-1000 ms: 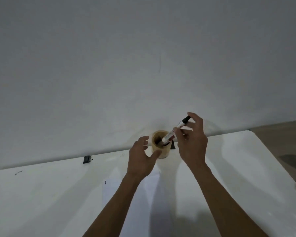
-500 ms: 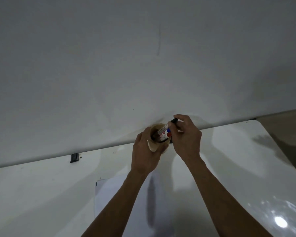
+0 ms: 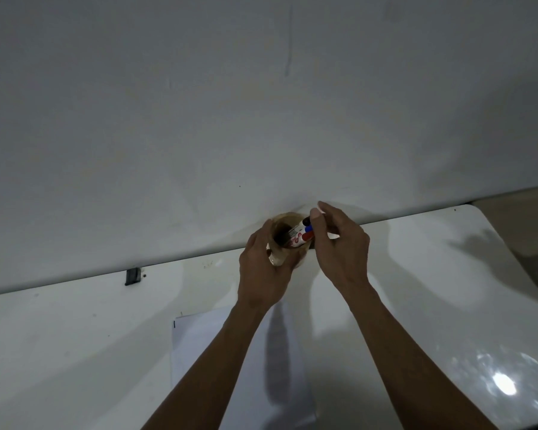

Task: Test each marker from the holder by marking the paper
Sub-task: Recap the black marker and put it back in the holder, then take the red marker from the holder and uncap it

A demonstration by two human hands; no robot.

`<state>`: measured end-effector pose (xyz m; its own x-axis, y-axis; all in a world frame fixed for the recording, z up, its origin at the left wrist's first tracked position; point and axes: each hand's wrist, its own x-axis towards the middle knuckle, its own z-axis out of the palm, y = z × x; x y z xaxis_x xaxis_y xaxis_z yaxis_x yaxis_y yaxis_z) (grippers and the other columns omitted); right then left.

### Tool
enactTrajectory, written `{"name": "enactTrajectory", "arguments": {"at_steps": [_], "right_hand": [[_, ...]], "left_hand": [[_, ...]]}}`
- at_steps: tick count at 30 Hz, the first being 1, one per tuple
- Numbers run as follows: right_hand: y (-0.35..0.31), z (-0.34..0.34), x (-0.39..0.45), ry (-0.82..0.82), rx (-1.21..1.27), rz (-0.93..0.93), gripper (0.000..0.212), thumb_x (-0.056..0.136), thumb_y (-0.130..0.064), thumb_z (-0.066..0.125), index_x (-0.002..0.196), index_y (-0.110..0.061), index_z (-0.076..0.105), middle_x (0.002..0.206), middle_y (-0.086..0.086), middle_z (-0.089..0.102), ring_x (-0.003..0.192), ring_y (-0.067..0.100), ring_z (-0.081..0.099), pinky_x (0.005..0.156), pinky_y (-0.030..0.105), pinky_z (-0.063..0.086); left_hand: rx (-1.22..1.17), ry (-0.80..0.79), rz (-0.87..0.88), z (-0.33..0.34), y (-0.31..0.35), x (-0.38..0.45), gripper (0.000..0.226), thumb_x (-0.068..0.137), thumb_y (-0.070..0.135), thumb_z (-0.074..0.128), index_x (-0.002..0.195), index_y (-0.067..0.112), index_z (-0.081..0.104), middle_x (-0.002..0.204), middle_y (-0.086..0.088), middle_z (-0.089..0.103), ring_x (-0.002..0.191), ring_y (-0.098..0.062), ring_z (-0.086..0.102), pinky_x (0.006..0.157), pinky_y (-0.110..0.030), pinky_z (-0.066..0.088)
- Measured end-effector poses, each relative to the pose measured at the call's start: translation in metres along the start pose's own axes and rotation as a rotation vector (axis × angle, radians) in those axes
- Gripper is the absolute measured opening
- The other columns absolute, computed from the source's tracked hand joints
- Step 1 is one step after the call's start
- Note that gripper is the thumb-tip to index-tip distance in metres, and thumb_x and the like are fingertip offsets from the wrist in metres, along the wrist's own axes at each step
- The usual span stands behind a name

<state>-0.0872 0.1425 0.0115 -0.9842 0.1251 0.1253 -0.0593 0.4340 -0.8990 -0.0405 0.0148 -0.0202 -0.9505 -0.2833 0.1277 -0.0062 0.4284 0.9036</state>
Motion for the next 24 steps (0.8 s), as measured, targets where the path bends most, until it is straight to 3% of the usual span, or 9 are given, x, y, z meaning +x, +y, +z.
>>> {"name": "enactTrajectory", "arguments": {"at_steps": [3, 7, 12, 17, 19, 22, 24], "right_hand": [[-0.001, -0.005, -0.008, 0.044, 0.012, 0.072, 0.031, 0.085, -0.036, 0.080, 0.104, -0.014, 0.072, 0.089, -0.010, 0.073, 0.080, -0.006, 0.070, 0.074, 0.008, 0.052], [0.002, -0.002, -0.019, 0.059, 0.014, 0.160, 0.025, 0.077, -0.033, 0.088, 0.085, -0.014, 0.075, 0.078, -0.009, 0.073, 0.075, -0.009, 0.068, 0.070, 0.001, 0.044], [-0.001, 0.003, -0.023, 0.095, 0.017, 0.161, 0.020, 0.081, -0.030, 0.085, 0.084, -0.012, 0.078, 0.079, -0.001, 0.077, 0.072, 0.001, 0.068, 0.070, 0.001, 0.044], [-0.018, -0.013, -0.027, 0.190, 0.074, 0.150, 0.019, 0.085, -0.029, 0.081, 0.083, -0.011, 0.078, 0.072, -0.013, 0.071, 0.071, -0.009, 0.066, 0.071, 0.005, 0.045], [-0.027, -0.025, -0.028, 0.250, 0.136, 0.133, 0.021, 0.087, -0.032, 0.079, 0.083, -0.012, 0.075, 0.072, -0.012, 0.072, 0.071, -0.003, 0.067, 0.074, 0.018, 0.053], [-0.040, -0.045, -0.030, 0.330, 0.286, 0.153, 0.021, 0.088, -0.039, 0.076, 0.082, -0.021, 0.068, 0.082, -0.002, 0.077, 0.081, 0.013, 0.074, 0.079, 0.041, 0.061], [-0.047, -0.058, -0.035, 0.342, 0.353, 0.147, 0.018, 0.089, -0.043, 0.073, 0.082, -0.029, 0.063, 0.090, 0.000, 0.079, 0.091, 0.021, 0.076, 0.083, 0.054, 0.060]], "left_hand": [[-0.001, 0.000, -0.023, 0.001, -0.005, 0.000, 0.058, 0.080, 0.037, 0.080, 0.132, 0.026, 0.056, 0.124, 0.019, 0.064, 0.111, 0.003, 0.059, 0.095, -0.032, 0.057], [-0.019, 0.001, -0.019, 0.001, -0.006, -0.002, 0.058, 0.082, 0.031, 0.079, 0.134, 0.032, 0.054, 0.114, 0.039, 0.054, 0.108, 0.017, 0.053, 0.093, -0.024, 0.054], [-0.021, -0.020, -0.029, 0.000, -0.004, -0.003, 0.056, 0.083, 0.030, 0.077, 0.132, 0.039, 0.051, 0.111, 0.054, 0.050, 0.108, 0.023, 0.049, 0.097, -0.030, 0.054], [-0.020, -0.036, -0.021, -0.001, -0.005, -0.004, 0.055, 0.086, 0.027, 0.076, 0.125, 0.052, 0.049, 0.115, 0.053, 0.051, 0.111, 0.019, 0.051, 0.100, -0.036, 0.054], [-0.025, -0.035, -0.041, -0.002, -0.003, -0.005, 0.056, 0.085, 0.026, 0.077, 0.123, 0.057, 0.051, 0.111, 0.054, 0.052, 0.108, 0.022, 0.051, 0.099, -0.032, 0.053], [-0.057, -0.045, -0.093, -0.002, 0.001, -0.004, 0.055, 0.081, 0.028, 0.080, 0.123, 0.052, 0.055, 0.103, 0.047, 0.058, 0.106, 0.012, 0.058, 0.097, -0.032, 0.054], [-0.039, -0.062, -0.108, -0.005, 0.008, -0.007, 0.058, 0.080, 0.023, 0.081, 0.125, 0.050, 0.054, 0.100, 0.050, 0.058, 0.107, 0.014, 0.058, 0.091, -0.019, 0.051]]}}
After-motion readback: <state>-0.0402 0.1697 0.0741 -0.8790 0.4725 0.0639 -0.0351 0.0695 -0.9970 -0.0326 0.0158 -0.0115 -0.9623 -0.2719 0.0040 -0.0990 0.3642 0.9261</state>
